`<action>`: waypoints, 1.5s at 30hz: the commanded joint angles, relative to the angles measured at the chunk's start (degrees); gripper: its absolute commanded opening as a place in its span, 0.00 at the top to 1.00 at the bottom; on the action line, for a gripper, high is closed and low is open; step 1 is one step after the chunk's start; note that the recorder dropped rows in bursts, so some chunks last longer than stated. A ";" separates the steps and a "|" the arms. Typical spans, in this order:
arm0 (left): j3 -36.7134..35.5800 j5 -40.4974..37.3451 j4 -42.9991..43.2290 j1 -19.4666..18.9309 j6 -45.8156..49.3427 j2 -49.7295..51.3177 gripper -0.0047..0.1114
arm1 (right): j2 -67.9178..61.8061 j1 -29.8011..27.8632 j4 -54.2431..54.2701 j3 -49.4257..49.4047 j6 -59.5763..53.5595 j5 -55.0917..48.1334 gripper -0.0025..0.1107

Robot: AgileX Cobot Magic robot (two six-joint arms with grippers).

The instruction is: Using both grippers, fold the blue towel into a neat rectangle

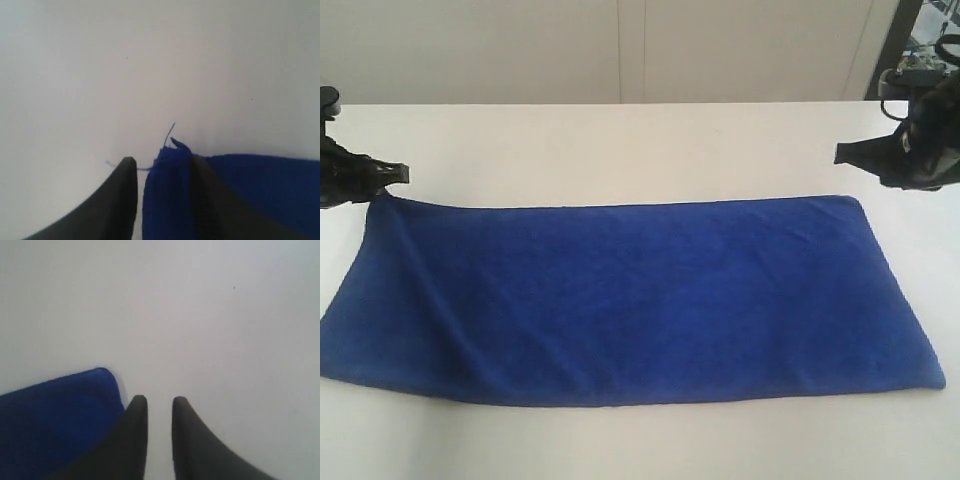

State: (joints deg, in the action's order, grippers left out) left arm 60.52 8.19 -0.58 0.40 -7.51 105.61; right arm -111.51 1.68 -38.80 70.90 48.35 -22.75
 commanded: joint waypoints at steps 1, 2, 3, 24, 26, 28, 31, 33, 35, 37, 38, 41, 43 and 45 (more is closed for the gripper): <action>0.22 -10.35 -0.67 -0.26 3.84 -3.99 0.77 | 3.77 -0.48 3.26 0.47 -6.55 -3.49 0.98; 0.22 -12.34 -0.67 -0.26 4.41 -4.81 0.81 | 4.32 -0.48 4.76 0.47 -8.17 -4.16 0.98; 0.22 -14.83 -0.67 -0.26 5.02 -5.62 0.85 | 4.96 -0.48 6.66 0.47 -10.64 -4.88 0.98; -6.63 -30.67 -2.60 -0.26 10.59 -10.21 0.96 | 3.97 0.01 47.30 0.35 -56.21 -12.88 0.98; -8.51 -28.94 -2.84 -0.26 10.59 -10.21 0.96 | 2.23 0.01 48.01 0.35 -56.21 -12.26 0.98; -10.03 -28.75 -2.84 -0.26 10.59 -10.21 0.96 | 0.41 0.01 48.01 0.35 -56.21 -10.60 0.98; -11.38 -27.16 -2.84 -0.26 10.59 -10.21 0.96 | -1.55 0.01 47.80 0.35 -56.21 -7.44 0.98; -12.72 -26.18 -2.84 -0.26 10.08 -10.21 0.96 | -3.08 0.01 47.80 0.35 -56.21 -6.84 0.98; -13.34 -25.91 -2.84 -0.26 9.78 -10.21 0.96 | -3.91 0.01 47.80 0.35 -56.21 -7.23 0.98; -14.02 -25.50 -2.84 -0.26 9.69 -10.21 0.96 | -4.37 0.01 47.80 0.35 -56.21 -7.33 0.98; -14.13 -25.39 -2.84 -0.26 9.69 -9.86 0.96 | -4.74 0.01 47.80 0.35 -56.21 -7.43 0.98; -14.13 -25.79 -2.84 -0.26 9.69 -6.33 0.96 | -4.72 0.01 47.80 0.35 -56.21 -7.97 0.98; -14.13 -26.85 -2.84 -0.26 9.69 -4.68 0.96 | -4.72 0.01 47.80 0.35 -56.21 -8.59 0.98; -14.13 -28.35 -2.84 -0.26 8.70 -4.24 0.96 | -4.72 0.01 47.80 0.35 -56.21 -8.82 0.98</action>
State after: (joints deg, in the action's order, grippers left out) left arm 47.18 -17.13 -3.05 0.27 2.37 98.80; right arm -116.28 1.68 8.90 71.16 -7.13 -30.81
